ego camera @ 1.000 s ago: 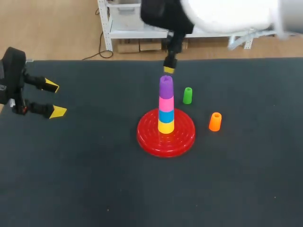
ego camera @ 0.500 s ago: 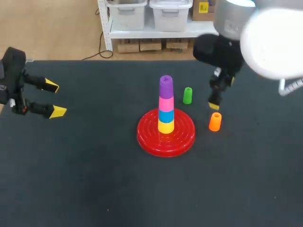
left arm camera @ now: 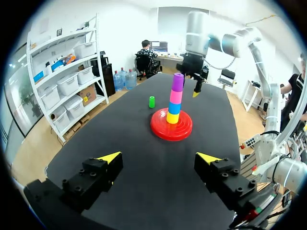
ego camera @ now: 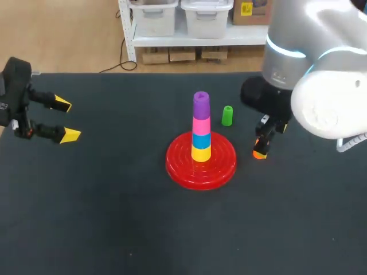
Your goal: Pick up and stack the cylinders on the red base in this order: pink,purple,orange,green
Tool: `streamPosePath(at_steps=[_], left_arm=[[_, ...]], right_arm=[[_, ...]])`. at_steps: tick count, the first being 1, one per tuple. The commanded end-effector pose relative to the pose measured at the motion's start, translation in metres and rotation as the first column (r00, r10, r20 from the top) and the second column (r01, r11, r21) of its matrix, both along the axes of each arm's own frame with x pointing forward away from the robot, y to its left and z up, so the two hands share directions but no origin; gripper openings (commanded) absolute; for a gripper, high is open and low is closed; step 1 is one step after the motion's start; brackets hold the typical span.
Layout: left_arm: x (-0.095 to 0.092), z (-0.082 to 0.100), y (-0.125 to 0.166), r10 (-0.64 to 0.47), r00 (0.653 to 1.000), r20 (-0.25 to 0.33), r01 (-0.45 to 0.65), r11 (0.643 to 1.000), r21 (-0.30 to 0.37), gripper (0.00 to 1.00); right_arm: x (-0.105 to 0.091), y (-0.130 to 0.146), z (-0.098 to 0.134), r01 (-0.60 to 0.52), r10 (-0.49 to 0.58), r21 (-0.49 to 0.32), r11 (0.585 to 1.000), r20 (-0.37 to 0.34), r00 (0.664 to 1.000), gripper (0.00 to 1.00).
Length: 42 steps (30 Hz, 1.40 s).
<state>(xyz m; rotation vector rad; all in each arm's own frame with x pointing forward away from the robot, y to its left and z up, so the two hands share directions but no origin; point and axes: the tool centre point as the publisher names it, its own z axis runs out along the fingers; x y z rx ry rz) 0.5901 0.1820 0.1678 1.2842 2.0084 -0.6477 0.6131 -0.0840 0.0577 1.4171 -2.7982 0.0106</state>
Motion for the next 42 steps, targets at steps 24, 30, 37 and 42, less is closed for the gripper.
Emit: streamPosePath(at_steps=[24,30,37,42], left_arm=[[0.0,-0.002,0.001,-0.001,1.0,0.005,0.001,1.0,-0.005,1.0],[0.0,-0.002,0.001,-0.001,1.0,0.005,0.001,1.0,-0.005,1.0],[0.0,-0.002,0.001,-0.001,1.0,0.005,0.001,1.0,-0.005,1.0],[0.0,-0.002,0.001,-0.001,1.0,0.005,0.001,1.0,-0.005,1.0]], right_arm=[[0.034,0.004,-0.023,0.034,-0.034,-0.006,0.999,-0.084,0.996,1.0],[0.036,0.007,-0.025,0.031,-0.031,-0.008,0.999,-0.088,0.996,0.54],[0.037,0.007,-0.028,0.036,-0.037,-0.011,0.999,-0.096,0.995,0.39],[0.033,0.005,-0.031,0.035,-0.036,-0.012,0.999,-0.1,0.994,0.38]])
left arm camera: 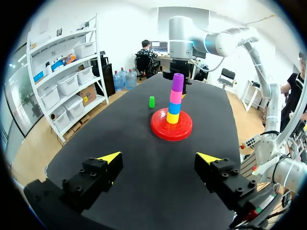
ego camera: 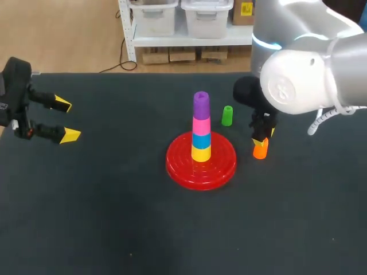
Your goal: Pick up and stack the cylinders on the red base in this order: pink,purple,orange,green
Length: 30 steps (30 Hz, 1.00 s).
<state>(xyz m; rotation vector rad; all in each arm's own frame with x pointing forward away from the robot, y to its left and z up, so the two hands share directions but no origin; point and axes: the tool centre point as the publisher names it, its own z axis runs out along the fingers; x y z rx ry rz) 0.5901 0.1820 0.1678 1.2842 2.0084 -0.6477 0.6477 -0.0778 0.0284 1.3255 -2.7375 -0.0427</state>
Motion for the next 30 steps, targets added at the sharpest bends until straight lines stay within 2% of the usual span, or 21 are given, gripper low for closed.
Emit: streamPosePath(at_steps=[1,4,5,6,7,11,17,24,30], left_arm=[[0.0,-0.002,0.001,-0.001,1.0,0.005,0.001,1.0,-0.005,1.0],[0.0,-0.002,0.001,-0.001,1.0,0.005,0.001,1.0,-0.005,1.0],[0.0,-0.002,0.001,-0.001,1.0,0.005,0.001,1.0,-0.005,1.0],[0.0,-0.002,0.001,-0.001,1.0,0.005,0.001,1.0,-0.005,1.0],[0.0,-0.002,0.001,-0.001,1.0,0.005,0.001,1.0,-0.005,1.0],[0.0,-0.002,0.001,-0.001,1.0,0.005,0.001,1.0,-0.005,1.0],[0.0,-0.002,0.001,-0.001,1.0,0.005,0.001,1.0,-0.005,1.0],[0.0,-0.002,0.001,-0.001,1.0,0.005,0.001,1.0,-0.005,1.0],[0.0,-0.002,0.001,-0.001,1.0,0.005,0.001,1.0,-0.005,1.0]], right_arm=[[-0.002,-0.001,-0.002,-0.001,0.001,0.001,1.0,-0.002,1.0,0.37],[-0.003,-0.001,-0.004,-0.008,0.008,-0.01,1.0,-0.004,1.0,0.31],[-0.002,-0.001,-0.004,-0.008,0.008,-0.01,1.0,-0.005,1.0,0.24],[-0.002,-0.001,-0.004,-0.004,0.004,-0.021,1.0,-0.001,1.0,0.02],[-0.002,-0.002,-0.003,0.002,-0.002,-0.021,1.0,0.003,1.0,0.0],[-0.004,-0.002,0.022,0.012,-0.011,-0.019,1.0,0.043,0.999,0.0],[-0.011,0.009,0.099,-0.065,0.064,0.008,0.998,0.083,0.995,0.0],[-0.017,0.044,0.186,-0.224,0.213,0.059,0.973,0.148,0.966,0.0],[-0.01,0.091,0.228,-0.36,0.351,0.011,0.933,0.199,0.915,0.0]])
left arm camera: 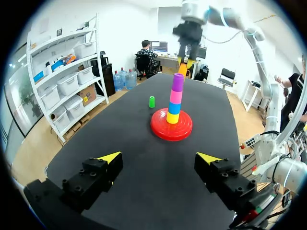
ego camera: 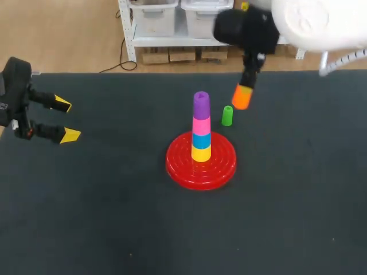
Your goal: Pick up and stack the cylinders on the red base in this order: pink,purple,orange,green
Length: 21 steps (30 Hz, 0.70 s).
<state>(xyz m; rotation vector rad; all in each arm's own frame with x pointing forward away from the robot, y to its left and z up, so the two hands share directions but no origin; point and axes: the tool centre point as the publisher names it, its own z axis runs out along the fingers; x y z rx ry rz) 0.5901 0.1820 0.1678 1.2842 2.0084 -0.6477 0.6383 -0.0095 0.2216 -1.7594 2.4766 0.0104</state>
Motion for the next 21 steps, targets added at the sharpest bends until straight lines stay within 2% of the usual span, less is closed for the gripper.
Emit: streamPosePath(at_steps=[1,5,10,21], left_arm=[[0.0,-0.002,0.001,-0.001,1.0,0.005,0.001,1.0,-0.005,1.0],[0.0,-0.002,0.001,-0.001,1.0,0.005,0.001,1.0,-0.005,1.0],[0.0,-0.002,0.001,-0.001,1.0,0.005,0.001,1.0,-0.005,1.0],[0.0,-0.002,0.001,-0.001,1.0,0.005,0.001,1.0,-0.005,1.0]], right_arm=[[0.003,0.03,0.038,-0.046,0.047,-0.041,0.998,0.019,0.999,0.0],[0.015,0.057,0.046,-0.085,0.086,-0.041,0.996,0.023,0.996,0.0],[0.027,0.081,0.04,-0.117,0.117,-0.057,0.991,0.004,0.993,0.0],[0.02,0.091,0.022,-0.155,0.152,-0.083,0.984,-0.04,0.988,0.0]])
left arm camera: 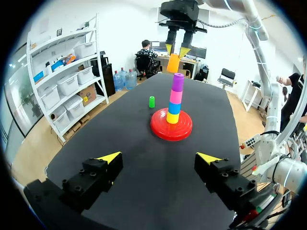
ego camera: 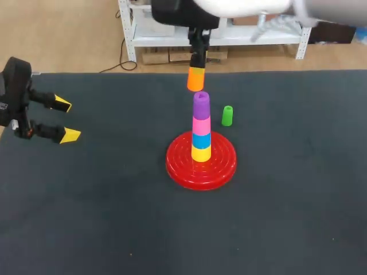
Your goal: Pick up and stack the cylinders on the red base in this order: pink,purple,orange,green
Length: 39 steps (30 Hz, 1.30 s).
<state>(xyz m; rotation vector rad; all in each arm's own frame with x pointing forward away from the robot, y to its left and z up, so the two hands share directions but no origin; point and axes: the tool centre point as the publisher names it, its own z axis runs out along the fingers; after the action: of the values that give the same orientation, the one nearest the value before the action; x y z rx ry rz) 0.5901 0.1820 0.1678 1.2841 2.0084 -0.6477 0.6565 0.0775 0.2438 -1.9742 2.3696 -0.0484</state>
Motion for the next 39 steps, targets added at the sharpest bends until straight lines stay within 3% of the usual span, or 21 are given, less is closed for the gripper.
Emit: streamPosePath(at_steps=[1,18,39], left_arm=[[0.0,-0.002,0.001,-0.001,1.0,0.005,0.001,1.0,-0.005,1.0],[0.0,-0.002,0.001,-0.001,1.0,0.005,0.001,1.0,-0.005,1.0],[0.0,-0.002,0.001,-0.001,1.0,0.005,0.001,1.0,-0.005,1.0]], right_arm=[[-0.001,0.003,-0.001,-0.004,0.004,-0.024,1.0,-0.021,1.0,0.0],[-0.01,-0.01,-0.015,0.006,-0.006,-0.021,1.0,-0.042,0.999,0.0],[-0.014,-0.009,-0.005,0.004,-0.004,-0.001,1.0,-0.012,1.0,0.0]])
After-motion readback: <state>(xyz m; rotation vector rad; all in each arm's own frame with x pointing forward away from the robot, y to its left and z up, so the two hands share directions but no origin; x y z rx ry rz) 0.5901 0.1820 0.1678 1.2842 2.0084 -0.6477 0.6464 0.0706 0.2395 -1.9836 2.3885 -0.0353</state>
